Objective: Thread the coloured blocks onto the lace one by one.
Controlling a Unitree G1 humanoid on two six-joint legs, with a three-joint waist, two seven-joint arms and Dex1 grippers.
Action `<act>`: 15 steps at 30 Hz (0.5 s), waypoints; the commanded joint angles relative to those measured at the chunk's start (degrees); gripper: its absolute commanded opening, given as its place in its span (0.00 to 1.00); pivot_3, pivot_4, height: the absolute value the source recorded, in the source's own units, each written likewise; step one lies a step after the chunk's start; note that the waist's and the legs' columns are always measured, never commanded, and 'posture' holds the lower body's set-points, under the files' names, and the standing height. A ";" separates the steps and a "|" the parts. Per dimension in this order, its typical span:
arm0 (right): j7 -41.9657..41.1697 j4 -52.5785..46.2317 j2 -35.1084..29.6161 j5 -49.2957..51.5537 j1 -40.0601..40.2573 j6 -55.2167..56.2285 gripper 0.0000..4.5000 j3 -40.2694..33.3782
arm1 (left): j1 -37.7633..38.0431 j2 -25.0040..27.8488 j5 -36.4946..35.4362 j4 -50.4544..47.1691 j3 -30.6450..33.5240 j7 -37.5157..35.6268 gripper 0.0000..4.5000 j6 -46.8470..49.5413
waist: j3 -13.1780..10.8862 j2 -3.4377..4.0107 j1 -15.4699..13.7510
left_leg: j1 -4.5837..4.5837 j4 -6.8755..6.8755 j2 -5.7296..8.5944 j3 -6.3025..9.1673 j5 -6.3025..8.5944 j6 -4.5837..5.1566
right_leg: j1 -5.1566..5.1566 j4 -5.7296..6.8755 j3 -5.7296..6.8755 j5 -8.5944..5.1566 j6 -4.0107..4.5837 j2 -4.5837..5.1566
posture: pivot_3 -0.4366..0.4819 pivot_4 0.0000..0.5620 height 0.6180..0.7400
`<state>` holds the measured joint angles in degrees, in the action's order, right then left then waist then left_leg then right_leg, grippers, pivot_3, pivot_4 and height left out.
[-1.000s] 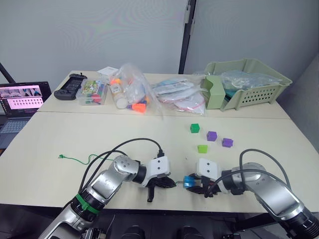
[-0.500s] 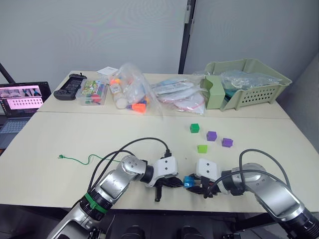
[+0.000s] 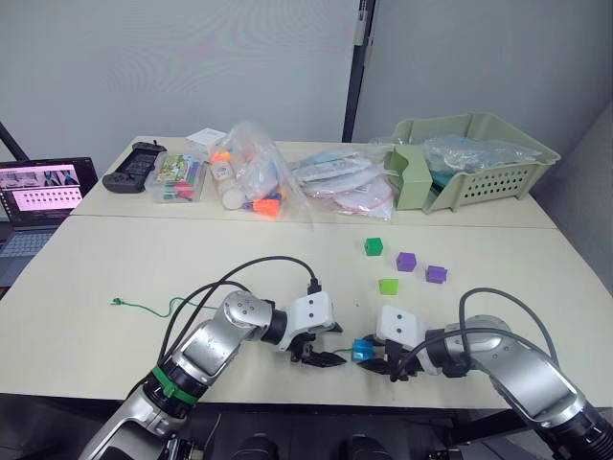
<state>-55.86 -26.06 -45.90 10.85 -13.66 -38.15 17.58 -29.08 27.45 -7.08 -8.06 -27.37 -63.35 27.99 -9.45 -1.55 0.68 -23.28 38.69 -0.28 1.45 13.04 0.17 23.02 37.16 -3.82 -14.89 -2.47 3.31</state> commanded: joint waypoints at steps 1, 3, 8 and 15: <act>-0.64 -2.23 -0.97 2.00 -0.29 -0.88 0.53 -2.60 | -3.15 -0.85 -0.11 -1.90 -0.48 -0.39 1.00 1.23 | 0.00 0.00 -0.11 | 0.00 0.00 0.00 0.00 0.00 0.00 | 0.00 0.00 0.00 0.00 0.00 0.00 | 0.48 0.27 1.00; -1.58 -3.37 -2.32 3.12 -0.02 -1.03 0.68 -3.89 | -5.43 -1.81 0.34 -2.08 -1.51 -0.19 1.00 3.25 | -0.01 0.00 -0.36 | -0.08 0.03 0.05 -0.01 0.00 0.00 | 0.03 0.00 0.01 0.00 -0.01 0.02 | 0.48 0.27 1.00; -2.25 -5.09 -4.53 5.19 0.78 -1.33 0.99 -6.70 | -9.04 -2.16 0.14 -3.77 -4.16 -1.06 1.00 8.38 | -0.01 0.00 -0.04 | -0.09 0.03 0.08 -0.02 0.01 0.01 | 0.02 -0.02 0.00 0.00 -0.06 0.02 | 0.48 0.27 1.00; -4.19 -2.44 -9.48 5.23 6.15 2.94 0.99 -11.42 | -13.55 -4.27 3.84 0.14 -11.45 -1.71 1.00 8.69 | -0.01 -0.01 -0.05 | -0.10 0.04 0.11 -0.03 0.01 0.02 | 0.00 -0.03 0.00 -0.01 -0.08 0.03 | 0.48 0.27 1.00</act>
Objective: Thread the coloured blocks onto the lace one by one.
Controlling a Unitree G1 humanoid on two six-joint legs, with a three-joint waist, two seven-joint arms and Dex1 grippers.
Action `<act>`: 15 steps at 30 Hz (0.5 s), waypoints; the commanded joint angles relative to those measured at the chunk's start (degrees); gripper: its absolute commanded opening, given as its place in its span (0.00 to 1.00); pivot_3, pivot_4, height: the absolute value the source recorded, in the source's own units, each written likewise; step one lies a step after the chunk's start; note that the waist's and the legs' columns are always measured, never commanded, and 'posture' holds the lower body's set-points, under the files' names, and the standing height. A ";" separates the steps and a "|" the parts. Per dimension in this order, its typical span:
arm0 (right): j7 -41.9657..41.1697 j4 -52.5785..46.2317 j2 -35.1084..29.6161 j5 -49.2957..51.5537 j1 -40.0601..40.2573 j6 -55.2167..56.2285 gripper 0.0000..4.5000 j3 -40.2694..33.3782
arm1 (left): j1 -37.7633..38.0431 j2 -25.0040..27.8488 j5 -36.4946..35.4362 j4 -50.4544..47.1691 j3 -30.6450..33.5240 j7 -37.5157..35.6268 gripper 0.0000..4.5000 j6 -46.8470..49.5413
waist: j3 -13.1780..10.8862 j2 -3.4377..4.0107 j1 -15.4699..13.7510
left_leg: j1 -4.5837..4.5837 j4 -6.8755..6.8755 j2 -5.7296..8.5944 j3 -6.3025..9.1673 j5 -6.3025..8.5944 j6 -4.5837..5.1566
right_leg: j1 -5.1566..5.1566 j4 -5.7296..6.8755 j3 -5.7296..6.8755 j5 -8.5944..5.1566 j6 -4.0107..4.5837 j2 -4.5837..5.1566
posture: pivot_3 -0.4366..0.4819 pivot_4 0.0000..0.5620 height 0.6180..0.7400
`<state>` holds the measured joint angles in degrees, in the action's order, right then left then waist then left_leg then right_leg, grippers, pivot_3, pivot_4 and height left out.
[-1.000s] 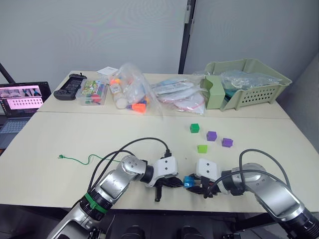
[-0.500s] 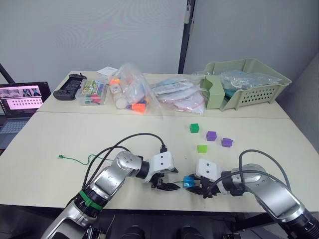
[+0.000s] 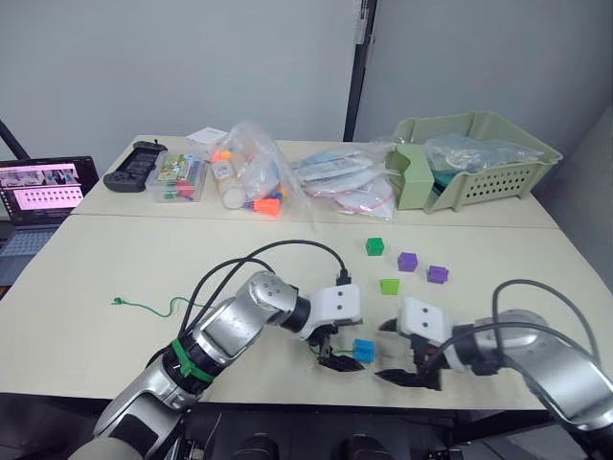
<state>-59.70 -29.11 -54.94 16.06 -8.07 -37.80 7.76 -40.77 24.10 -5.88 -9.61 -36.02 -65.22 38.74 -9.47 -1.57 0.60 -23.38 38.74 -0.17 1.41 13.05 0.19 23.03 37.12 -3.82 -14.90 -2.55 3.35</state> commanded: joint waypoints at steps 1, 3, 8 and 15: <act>-0.26 1.02 -0.34 -0.19 0.66 3.05 0.99 -1.36 | -2.18 -1.47 3.30 2.62 -3.40 0.48 1.00 -2.80 | 0.00 0.00 0.09 | 0.01 0.00 0.00 0.00 0.00 0.00 | 0.00 0.01 0.00 0.00 0.00 -0.01 | 0.48 0.27 1.00; 0.12 1.64 -0.03 -0.65 0.91 3.75 0.99 -0.78 | -2.73 -2.73 4.14 4.29 -4.22 1.06 1.00 -3.39 | 0.00 0.00 0.14 | 0.00 -0.01 0.00 -0.01 0.00 0.00 | 0.03 0.02 -0.01 0.00 0.00 -0.01 | 0.48 0.27 1.00; 0.87 2.30 0.48 -1.59 1.33 4.47 0.99 0.17 | -3.47 -4.19 5.65 6.59 -5.62 0.65 1.00 -5.06 | 0.00 0.00 0.11 | -0.03 -0.01 0.00 0.00 0.00 0.00 | 0.05 0.02 -0.02 0.00 0.00 -0.01 | 0.48 0.27 1.00; 1.65 2.15 1.44 -1.96 1.13 4.18 1.00 0.83 | -3.89 -4.49 7.34 7.94 -6.37 -0.27 0.58 -6.07 | 0.00 0.00 0.10 | -0.03 0.00 0.01 0.00 0.00 0.00 | 0.04 0.01 -0.03 0.00 -0.01 0.00 | 0.48 0.27 1.00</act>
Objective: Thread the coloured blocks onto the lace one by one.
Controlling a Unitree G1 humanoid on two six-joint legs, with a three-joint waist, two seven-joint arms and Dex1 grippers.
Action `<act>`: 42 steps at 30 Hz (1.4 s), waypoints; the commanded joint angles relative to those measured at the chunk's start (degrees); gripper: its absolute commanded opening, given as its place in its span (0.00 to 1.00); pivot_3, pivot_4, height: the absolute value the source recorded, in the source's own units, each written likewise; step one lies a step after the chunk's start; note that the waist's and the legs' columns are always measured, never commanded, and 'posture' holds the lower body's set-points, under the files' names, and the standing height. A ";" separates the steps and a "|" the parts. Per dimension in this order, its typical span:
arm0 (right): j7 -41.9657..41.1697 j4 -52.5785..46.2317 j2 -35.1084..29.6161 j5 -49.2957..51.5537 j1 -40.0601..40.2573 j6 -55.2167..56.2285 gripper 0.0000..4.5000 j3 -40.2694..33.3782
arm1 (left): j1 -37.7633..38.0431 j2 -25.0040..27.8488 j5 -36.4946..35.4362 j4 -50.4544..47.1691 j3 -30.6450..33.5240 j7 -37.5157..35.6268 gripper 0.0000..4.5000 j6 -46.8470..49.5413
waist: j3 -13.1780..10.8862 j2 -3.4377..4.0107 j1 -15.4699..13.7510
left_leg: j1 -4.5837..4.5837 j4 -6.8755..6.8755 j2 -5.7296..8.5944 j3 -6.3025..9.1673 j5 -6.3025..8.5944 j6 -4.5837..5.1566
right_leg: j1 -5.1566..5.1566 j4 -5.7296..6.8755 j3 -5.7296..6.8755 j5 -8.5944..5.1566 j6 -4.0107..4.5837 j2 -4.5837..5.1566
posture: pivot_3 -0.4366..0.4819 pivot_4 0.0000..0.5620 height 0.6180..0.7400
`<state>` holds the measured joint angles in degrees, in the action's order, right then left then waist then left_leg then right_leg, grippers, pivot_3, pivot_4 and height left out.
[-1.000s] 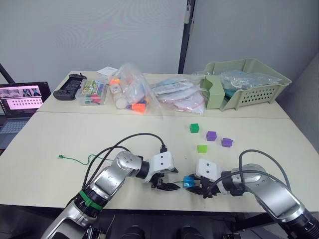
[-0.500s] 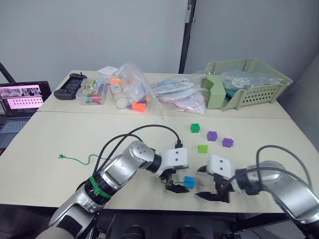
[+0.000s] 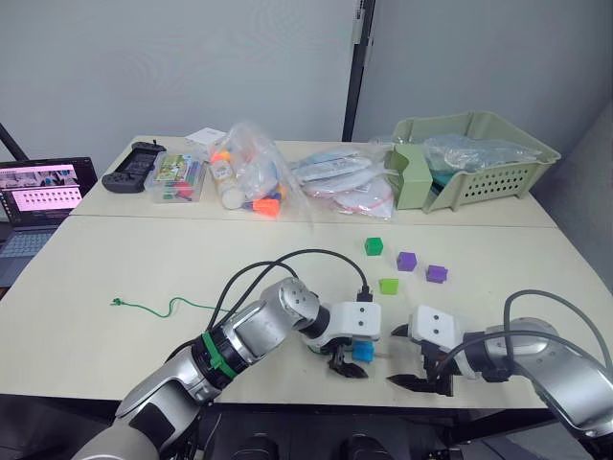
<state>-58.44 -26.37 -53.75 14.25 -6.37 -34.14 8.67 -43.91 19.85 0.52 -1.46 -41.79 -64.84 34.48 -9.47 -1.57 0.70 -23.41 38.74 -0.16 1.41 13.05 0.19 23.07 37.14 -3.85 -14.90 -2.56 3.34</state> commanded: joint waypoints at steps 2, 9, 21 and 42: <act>0.51 -0.45 0.61 -0.34 -0.81 0.47 1.00 0.23 | -0.68 -0.38 1.23 0.18 -0.55 -0.83 0.43 -2.27 | 0.00 0.00 -0.01 | 0.00 0.00 0.00 0.00 0.00 0.00 | 0.00 0.00 0.00 0.00 0.00 0.00 | 0.48 0.27 1.00; 1.11 1.44 2.73 -1.47 -2.41 1.15 0.80 2.61 | -0.30 -0.69 1.67 0.31 -0.19 -1.60 0.31 -2.69 | 0.00 0.00 -0.02 | 0.01 0.01 0.01 0.00 0.00 0.00 | -0.01 0.00 0.00 0.00 0.00 0.01 | 0.48 0.27 1.00; 0.42 4.93 1.87 -4.77 -3.19 5.03 0.00 4.71 | 0.52 0.73 1.73 -0.53 0.40 -2.05 0.31 -2.76 | 0.00 0.00 0.00 | 0.09 0.02 -0.01 0.00 0.00 0.00 | -0.08 0.01 0.00 0.00 0.00 0.00 | 0.48 0.27 1.00; 0.25 -0.44 -1.68 -1.16 1.66 4.43 0.00 -2.67 | 6.36 18.95 -2.28 -0.53 13.12 -7.98 0.31 -9.88 | 0.01 0.01 0.19 | 0.09 -0.01 -0.07 0.02 0.00 0.00 | -0.01 0.04 -0.01 0.00 0.01 -0.01 | 0.48 0.27 1.00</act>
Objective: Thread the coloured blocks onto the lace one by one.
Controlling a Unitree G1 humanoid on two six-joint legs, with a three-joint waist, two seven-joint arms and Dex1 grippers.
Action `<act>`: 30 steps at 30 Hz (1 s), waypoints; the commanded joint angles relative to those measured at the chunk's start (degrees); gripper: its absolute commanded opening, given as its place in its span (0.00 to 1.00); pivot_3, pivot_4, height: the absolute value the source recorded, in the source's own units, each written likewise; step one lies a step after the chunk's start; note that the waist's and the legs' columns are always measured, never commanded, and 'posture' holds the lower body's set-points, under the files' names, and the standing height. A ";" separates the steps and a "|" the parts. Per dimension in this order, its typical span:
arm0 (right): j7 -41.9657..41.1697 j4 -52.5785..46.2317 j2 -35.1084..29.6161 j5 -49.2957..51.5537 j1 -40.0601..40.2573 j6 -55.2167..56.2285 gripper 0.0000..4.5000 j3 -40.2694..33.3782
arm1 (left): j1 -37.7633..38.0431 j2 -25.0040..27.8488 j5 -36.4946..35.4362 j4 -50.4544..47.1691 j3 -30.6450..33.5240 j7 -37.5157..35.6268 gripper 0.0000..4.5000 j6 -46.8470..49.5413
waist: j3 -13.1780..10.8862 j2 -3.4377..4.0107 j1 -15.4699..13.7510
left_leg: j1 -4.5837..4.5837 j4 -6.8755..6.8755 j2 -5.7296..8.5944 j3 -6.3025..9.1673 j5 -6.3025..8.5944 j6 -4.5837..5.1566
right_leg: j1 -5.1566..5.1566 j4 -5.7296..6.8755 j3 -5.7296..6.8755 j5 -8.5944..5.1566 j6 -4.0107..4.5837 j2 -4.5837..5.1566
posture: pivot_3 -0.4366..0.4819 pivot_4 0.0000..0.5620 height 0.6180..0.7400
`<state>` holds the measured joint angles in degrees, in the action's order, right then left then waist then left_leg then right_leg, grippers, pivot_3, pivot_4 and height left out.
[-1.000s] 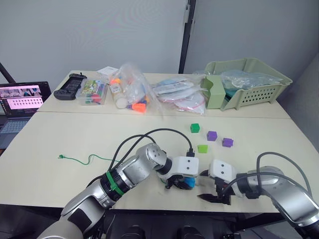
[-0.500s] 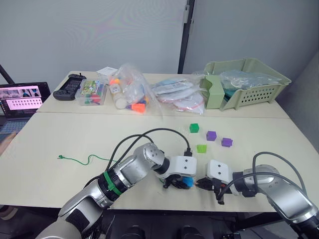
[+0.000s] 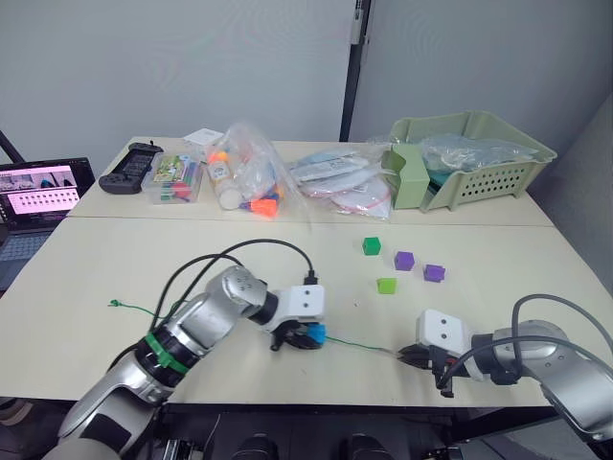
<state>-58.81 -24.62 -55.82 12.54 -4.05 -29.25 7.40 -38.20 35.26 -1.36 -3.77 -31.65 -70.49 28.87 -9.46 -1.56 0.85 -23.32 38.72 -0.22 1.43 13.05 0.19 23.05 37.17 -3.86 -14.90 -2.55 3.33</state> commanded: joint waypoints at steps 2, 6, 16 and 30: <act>1.03 -2.15 0.90 0.15 -0.97 -0.54 0.00 -0.65 | 1.11 5.67 -1.48 3.37 4.76 -3.97 0.31 -6.66 | 0.00 0.00 0.02 | 0.00 0.00 -0.05 0.00 0.00 0.00 | 0.02 0.00 0.00 0.00 0.01 -0.03 | 0.48 0.27 1.00; 1.57 -1.81 1.91 -0.34 -1.77 -0.69 0.00 0.26 | 1.64 9.17 -3.94 8.30 9.07 -7.15 0.31 -10.21 | 0.00 0.00 -0.04 | -0.03 0.00 -0.03 -0.04 0.00 0.00 | 0.03 -0.01 0.00 0.00 0.01 0.00 | 0.48 0.27 1.00; 2.48 -1.37 3.08 -1.20 -2.55 -0.96 0.00 1.31 | 0.51 13.00 -4.02 25.11 16.18 -10.58 0.31 -20.88 | 0.00 0.00 -0.17 | -0.07 0.01 -0.05 -0.06 0.00 0.00 | 0.07 0.00 0.02 0.00 0.01 -0.01 | 0.48 0.27 1.00; 3.36 -0.66 4.78 -2.76 -3.14 -1.32 0.00 3.06 | -4.45 13.94 -6.75 36.10 21.50 -18.93 0.31 -20.01 | 0.00 0.00 -0.09 | -0.13 0.02 -0.04 -0.07 0.00 0.00 | 0.11 0.02 0.05 0.00 0.01 -0.02 | 0.48 0.27 1.00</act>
<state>-55.81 -25.02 -51.14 10.15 -6.49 -30.51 10.69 -41.86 47.67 -8.60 31.78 -11.09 -88.47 10.76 -9.46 -1.56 0.76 -23.44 38.74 -0.26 1.36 13.05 0.19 23.16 37.19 -3.81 -14.90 -2.54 3.31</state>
